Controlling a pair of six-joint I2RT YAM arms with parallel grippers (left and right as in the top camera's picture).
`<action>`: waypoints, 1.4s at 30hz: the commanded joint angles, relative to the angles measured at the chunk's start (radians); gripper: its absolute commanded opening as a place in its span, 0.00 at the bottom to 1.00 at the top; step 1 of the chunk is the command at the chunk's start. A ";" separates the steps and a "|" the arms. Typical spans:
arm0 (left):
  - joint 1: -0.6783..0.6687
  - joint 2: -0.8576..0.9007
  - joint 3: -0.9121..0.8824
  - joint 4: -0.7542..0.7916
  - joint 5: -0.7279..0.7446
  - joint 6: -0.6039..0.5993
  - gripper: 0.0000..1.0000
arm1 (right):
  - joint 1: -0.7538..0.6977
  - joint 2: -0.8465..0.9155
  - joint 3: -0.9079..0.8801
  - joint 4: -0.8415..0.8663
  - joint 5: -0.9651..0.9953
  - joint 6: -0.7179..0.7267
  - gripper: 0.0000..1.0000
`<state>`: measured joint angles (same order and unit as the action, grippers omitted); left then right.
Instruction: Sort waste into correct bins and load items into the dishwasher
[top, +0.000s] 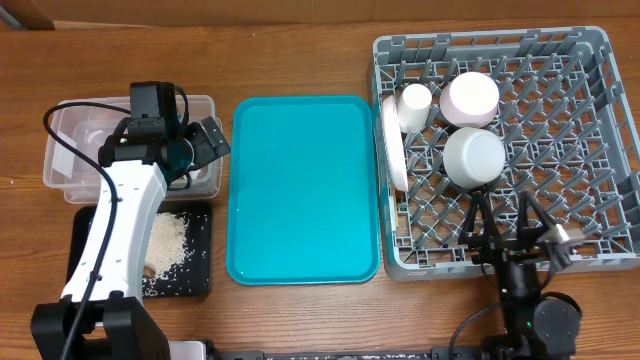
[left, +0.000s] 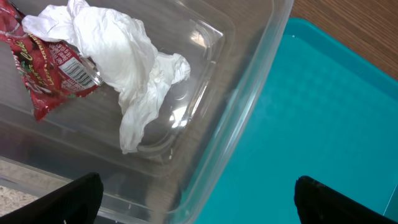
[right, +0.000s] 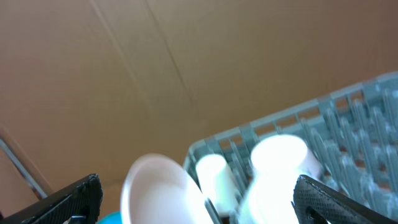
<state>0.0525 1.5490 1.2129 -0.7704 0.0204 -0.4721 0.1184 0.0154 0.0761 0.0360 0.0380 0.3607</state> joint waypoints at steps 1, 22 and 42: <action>-0.007 0.007 0.009 0.004 -0.012 -0.011 1.00 | 0.002 -0.013 -0.051 0.008 -0.003 -0.074 1.00; -0.007 0.007 0.009 0.004 -0.012 -0.011 1.00 | -0.017 -0.013 -0.069 -0.120 -0.032 -0.402 1.00; -0.007 0.007 0.009 0.004 -0.012 -0.011 1.00 | -0.017 -0.013 -0.068 -0.120 -0.032 -0.402 1.00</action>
<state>0.0525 1.5490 1.2129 -0.7700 0.0204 -0.4721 0.1043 0.0139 0.0185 -0.0898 0.0067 -0.0341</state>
